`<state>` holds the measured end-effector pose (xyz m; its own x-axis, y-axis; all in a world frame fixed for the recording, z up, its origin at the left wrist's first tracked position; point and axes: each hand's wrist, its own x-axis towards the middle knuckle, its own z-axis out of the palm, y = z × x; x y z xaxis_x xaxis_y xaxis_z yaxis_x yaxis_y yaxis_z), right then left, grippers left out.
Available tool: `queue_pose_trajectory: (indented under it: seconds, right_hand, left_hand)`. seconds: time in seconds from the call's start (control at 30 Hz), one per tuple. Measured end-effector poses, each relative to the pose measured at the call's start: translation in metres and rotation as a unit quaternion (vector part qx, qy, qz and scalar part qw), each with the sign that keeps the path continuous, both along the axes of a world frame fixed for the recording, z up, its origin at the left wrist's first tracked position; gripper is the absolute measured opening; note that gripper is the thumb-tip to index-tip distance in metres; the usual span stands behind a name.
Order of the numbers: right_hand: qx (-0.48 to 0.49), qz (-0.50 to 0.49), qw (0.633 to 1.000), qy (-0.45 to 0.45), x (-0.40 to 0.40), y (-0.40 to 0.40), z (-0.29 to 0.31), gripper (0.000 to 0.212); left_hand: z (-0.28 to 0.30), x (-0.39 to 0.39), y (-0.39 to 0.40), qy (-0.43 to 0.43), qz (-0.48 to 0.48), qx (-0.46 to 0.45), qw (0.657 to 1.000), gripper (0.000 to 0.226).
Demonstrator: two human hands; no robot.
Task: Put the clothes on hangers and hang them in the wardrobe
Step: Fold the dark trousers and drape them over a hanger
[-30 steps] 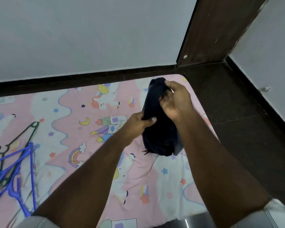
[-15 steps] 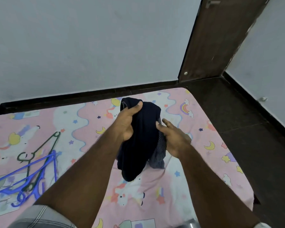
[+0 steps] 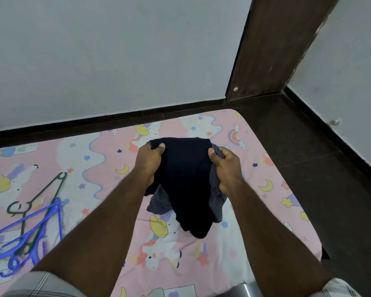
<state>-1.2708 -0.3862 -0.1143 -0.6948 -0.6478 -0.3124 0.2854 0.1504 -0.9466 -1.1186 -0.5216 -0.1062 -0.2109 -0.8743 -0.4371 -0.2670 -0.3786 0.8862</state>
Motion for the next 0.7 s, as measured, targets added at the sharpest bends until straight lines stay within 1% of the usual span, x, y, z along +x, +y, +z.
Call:
queue_pose_trajectory:
  seconds: [0.07, 0.1, 0.17, 0.23, 0.27, 0.33, 0.37, 0.4, 0.43, 0.5, 0.53, 0.57, 0.6, 0.63, 0.67, 0.7]
  right_hand:
    - [0.005, 0.002, 1.0, -0.014, -0.011, -0.004, -0.003, 0.013]
    - [0.006, 0.0, 1.0, -0.028, -0.015, -0.006, -0.004, 0.013]
    - [0.003, -0.006, 0.997, -0.075, -0.021, -0.011, -0.005, 0.015]
    - [-0.009, -0.009, 0.991, -0.131, -0.026, -0.017, -0.007, 0.018]
    - [-0.014, -0.004, 0.989, -0.15, -0.028, -0.02, -0.008, 0.018]
    - [-0.023, 0.013, 0.985, -0.17, -0.032, -0.025, -0.01, 0.018]
    - [-0.027, 0.022, 0.985, -0.171, -0.035, -0.027, -0.011, 0.019]
    - [-0.027, 0.031, 0.985, -0.165, -0.04, -0.029, -0.013, 0.019]
    - [-0.022, 0.038, 0.987, -0.155, -0.044, -0.03, -0.016, 0.018]
    - [-0.007, 0.042, 0.991, -0.129, -0.052, -0.032, -0.019, 0.017]
    - [0.0, 0.038, 0.993, -0.115, -0.057, -0.032, -0.021, 0.016]
    - [0.007, 0.033, 0.994, -0.105, -0.062, -0.032, -0.023, 0.015]
    - [0.011, 0.028, 0.994, -0.104, -0.068, -0.032, -0.026, 0.015]
    - [0.013, 0.025, 0.994, -0.108, -0.073, -0.032, -0.029, 0.015]
    - [0.014, 0.023, 0.993, -0.115, -0.078, -0.031, -0.031, 0.015]
    - [0.015, 0.023, 0.992, -0.123, -0.081, -0.031, -0.034, 0.015]
  left_hand:
    - [-0.003, -0.012, 0.002, -0.038, 0.008, -0.018, 0.999, 0.038]
    - [-0.003, -0.016, 0.003, -0.052, 0.004, -0.025, 0.998, 0.042]
    - [-0.005, -0.026, 0.003, -0.041, -0.053, -0.011, 0.998, 0.065]
    - [-0.006, -0.037, 0.011, -0.04, -0.156, 0.014, 0.987, 0.088]
    - [-0.009, -0.042, 0.016, -0.058, -0.193, 0.016, 0.979, 0.101]
    - [-0.018, -0.055, 0.02, -0.102, -0.238, -0.01, 0.966, 0.117]
    - [-0.023, -0.06, 0.02, -0.113, -0.25, -0.021, 0.961, 0.116]
    - [-0.027, -0.065, 0.019, -0.122, -0.259, -0.03, 0.958, 0.109]
    - [-0.029, -0.069, 0.018, -0.129, -0.269, -0.044, 0.954, 0.096]
    - [-0.035, -0.073, 0.015, -0.175, -0.287, -0.096, 0.937, 0.061]
    - [-0.035, -0.073, 0.014, -0.207, -0.28, -0.128, 0.929, 0.044]
    - [-0.039, -0.072, 0.012, -0.229, -0.258, -0.153, 0.926, 0.034]
    - [-0.045, -0.07, 0.009, -0.238, -0.231, -0.155, 0.931, 0.034]
    - [-0.052, -0.067, 0.004, -0.23, -0.213, -0.136, 0.94, 0.039]
    - [-0.058, -0.064, 0.003, -0.201, -0.218, -0.1, 0.95, 0.047]
    - [-0.061, -0.064, 0.004, -0.157, -0.244, -0.054, 0.955, 0.062]
